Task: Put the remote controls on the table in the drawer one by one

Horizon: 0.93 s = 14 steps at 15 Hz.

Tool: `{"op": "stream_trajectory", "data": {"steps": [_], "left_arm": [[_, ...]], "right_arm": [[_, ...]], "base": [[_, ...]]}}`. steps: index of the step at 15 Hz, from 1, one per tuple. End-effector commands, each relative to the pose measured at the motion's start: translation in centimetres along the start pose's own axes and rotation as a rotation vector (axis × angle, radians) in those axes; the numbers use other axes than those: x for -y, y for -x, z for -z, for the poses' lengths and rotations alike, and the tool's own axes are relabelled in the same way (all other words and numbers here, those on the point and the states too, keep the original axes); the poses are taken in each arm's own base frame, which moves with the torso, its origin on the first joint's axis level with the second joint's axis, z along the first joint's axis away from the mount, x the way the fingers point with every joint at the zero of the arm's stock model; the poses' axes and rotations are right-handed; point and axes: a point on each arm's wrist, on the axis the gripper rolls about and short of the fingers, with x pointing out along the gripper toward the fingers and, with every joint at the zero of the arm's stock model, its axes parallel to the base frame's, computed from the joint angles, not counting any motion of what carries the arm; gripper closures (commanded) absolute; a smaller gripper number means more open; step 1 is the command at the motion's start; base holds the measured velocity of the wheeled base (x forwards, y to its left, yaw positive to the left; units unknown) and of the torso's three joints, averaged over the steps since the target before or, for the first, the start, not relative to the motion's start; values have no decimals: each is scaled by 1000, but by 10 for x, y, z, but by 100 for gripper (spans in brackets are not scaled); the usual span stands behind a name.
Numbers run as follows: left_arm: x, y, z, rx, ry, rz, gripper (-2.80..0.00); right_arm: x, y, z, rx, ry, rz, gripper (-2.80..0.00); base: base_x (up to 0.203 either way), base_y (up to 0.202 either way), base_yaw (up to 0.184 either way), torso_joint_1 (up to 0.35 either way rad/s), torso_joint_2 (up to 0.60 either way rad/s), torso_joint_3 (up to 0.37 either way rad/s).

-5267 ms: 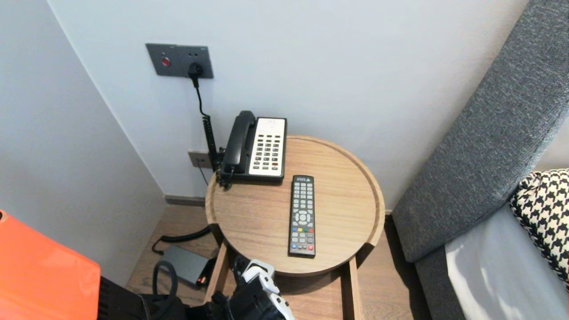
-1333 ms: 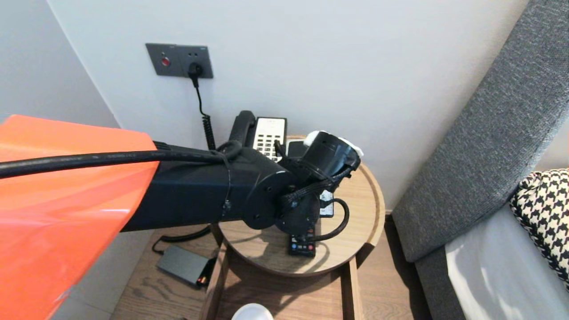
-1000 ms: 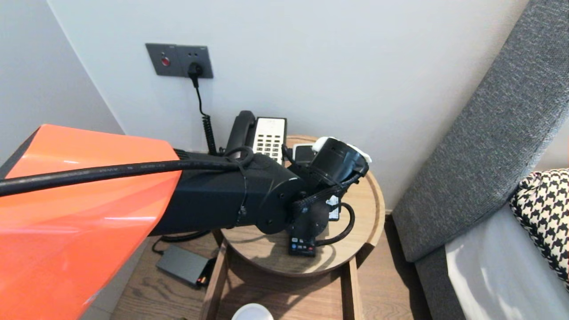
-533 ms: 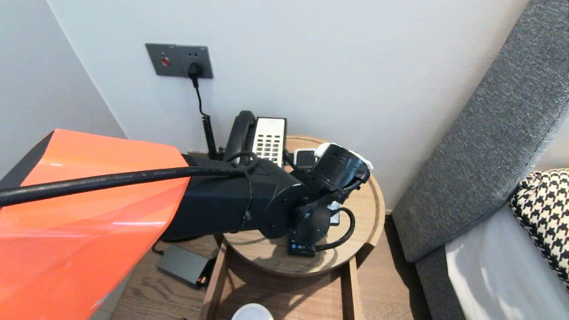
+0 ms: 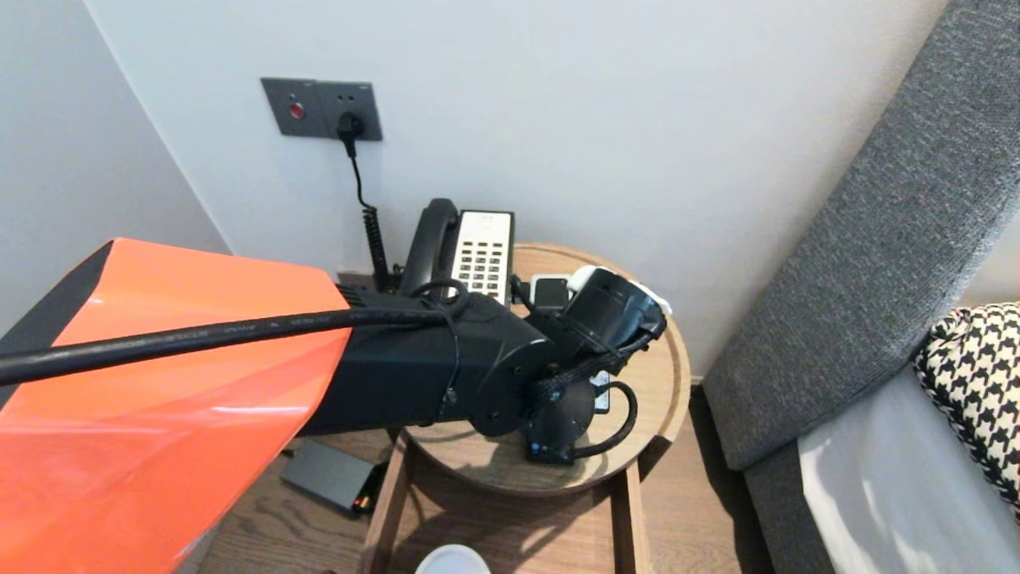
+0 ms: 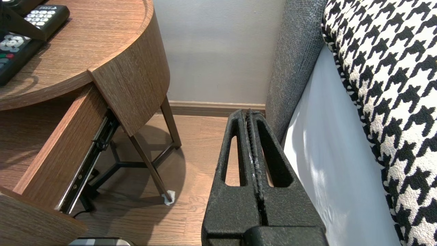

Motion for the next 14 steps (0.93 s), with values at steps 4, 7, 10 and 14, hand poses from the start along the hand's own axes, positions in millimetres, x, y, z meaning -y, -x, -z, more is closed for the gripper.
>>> {"op": "stream_trajectory", "data": {"steps": [4,7,10,14], "left_arm": [[-6,34,-23,52,26,39,0],[-21,70,-41,40,22,58,0],[-33,97,-54,3,11,68,0],[-56,124,-64,-97,-9,86,0]], "right_arm": [[0,-2,7,-25,0,0,0],[0,-2,7,-25,0,-1,0],[0,-2,7,-25,0,0,0],[0,-2,7,-25,0,0,0]], "base": [[0,0,0,0,0,0],[0,0,0,0,0,0],[0,0,0,0,0,0],[0,0,0,0,0,0]]}}
